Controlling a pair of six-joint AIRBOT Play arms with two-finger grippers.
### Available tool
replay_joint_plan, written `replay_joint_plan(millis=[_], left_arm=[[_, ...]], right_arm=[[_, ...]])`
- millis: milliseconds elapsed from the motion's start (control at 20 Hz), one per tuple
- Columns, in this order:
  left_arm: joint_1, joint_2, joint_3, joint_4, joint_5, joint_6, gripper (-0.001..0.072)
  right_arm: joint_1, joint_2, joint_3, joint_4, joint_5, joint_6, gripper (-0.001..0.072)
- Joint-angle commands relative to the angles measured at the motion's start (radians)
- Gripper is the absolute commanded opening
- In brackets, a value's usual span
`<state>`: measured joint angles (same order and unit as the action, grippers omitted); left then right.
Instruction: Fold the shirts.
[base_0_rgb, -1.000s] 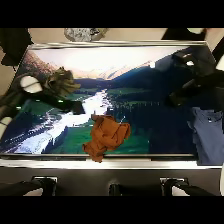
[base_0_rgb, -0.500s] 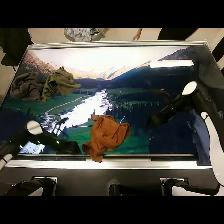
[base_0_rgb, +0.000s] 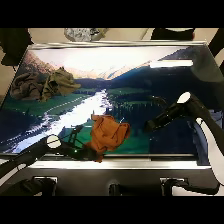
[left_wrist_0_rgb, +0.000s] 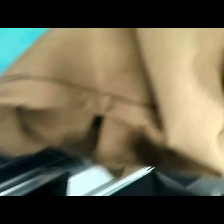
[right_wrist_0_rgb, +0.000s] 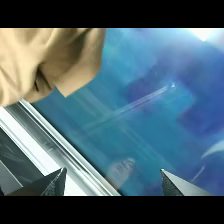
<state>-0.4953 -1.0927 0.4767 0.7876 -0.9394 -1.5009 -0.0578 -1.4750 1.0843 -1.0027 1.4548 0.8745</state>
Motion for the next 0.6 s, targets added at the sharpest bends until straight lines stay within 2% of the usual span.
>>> replay_joint_plan(millis=[0,100,300,450,550], left_arm=[[-0.074,-0.056,-0.005,-0.029,0.155,-0.077,0.0422],[-0.066,-0.068,-0.005,-0.028,0.167,-0.088,0.0048],[-0.061,-0.047,-0.005,-0.005,0.146,-0.07,0.0035],[-0.061,-0.031,-0.005,0.002,0.128,-0.07,0.0036],[-0.061,-0.014,-0.005,0.002,0.124,-0.071,0.0035]], right_arm=[[0.001,-0.002,-0.006,0.043,-0.034,-0.004,0.0699],[0.001,-0.011,-0.007,0.073,-0.045,-0.005,0.0701],[0.022,-0.056,-0.019,0.23,-0.085,-0.032,0.0704],[0.119,-0.108,-0.019,0.236,-0.208,-0.032,0.0718],[0.156,-0.142,-0.019,0.258,-0.285,0.007,0.0715]])
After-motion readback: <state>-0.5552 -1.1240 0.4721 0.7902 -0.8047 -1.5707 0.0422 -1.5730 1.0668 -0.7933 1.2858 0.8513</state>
